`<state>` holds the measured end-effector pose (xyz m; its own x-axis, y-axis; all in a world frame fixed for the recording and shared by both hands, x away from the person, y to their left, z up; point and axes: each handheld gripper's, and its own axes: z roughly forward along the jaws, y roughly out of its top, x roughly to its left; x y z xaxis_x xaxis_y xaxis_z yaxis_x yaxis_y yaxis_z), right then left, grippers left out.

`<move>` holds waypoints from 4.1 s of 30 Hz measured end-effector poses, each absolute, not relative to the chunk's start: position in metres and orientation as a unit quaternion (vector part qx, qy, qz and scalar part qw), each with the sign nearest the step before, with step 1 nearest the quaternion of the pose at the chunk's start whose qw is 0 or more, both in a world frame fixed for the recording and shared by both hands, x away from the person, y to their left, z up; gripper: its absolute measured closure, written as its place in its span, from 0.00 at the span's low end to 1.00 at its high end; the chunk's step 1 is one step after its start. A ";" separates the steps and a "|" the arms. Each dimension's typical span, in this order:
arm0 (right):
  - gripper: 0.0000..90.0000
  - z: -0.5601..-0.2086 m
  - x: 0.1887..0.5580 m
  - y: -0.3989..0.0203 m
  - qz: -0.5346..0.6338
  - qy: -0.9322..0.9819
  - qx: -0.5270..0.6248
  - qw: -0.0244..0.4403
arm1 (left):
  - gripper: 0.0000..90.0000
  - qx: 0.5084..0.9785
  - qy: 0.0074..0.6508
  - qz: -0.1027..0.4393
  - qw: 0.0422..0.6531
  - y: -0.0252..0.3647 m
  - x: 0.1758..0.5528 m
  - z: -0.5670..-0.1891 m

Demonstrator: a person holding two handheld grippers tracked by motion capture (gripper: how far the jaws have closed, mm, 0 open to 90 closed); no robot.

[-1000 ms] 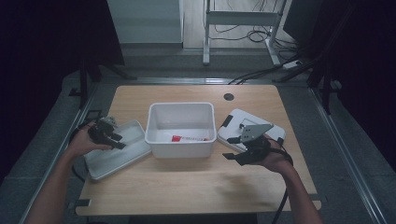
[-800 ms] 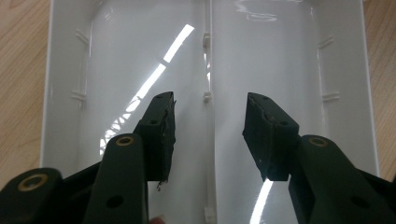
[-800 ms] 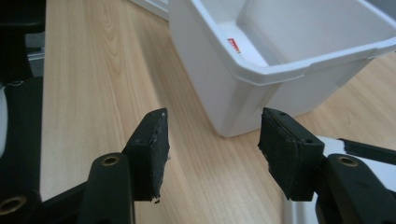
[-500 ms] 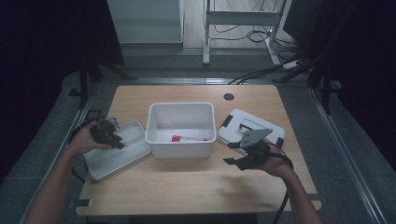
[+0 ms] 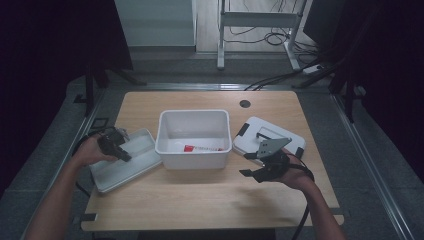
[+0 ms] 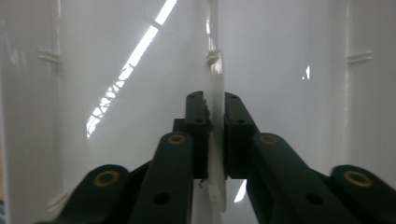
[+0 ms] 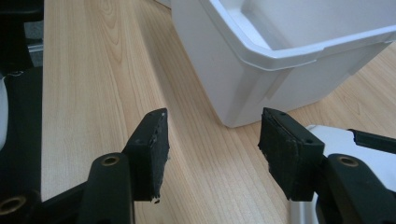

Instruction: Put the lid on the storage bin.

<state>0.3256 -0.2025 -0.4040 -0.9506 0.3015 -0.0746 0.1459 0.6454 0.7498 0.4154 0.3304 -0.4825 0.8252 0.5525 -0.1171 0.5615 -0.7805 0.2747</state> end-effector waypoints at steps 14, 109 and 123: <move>0.47 -0.405 0.325 -0.207 0.407 0.899 0.128 0.100 | 1.00 0.932 0.289 0.005 0.217 0.358 0.401 -0.436; 0.47 -0.428 0.328 -0.218 0.416 0.893 0.149 0.084 | 1.00 0.969 0.081 0.020 0.232 0.145 0.463 -0.335; 0.47 -0.429 0.329 -0.221 0.416 0.893 0.152 0.084 | 1.00 0.970 0.068 0.016 0.232 0.126 0.469 -0.336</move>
<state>0.3291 -0.2212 -0.4287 -0.9395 0.3419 -0.0231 0.2021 0.6072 0.7684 0.4688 0.1256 -0.3359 0.9903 0.1389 0.0003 0.1238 -0.8833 0.4523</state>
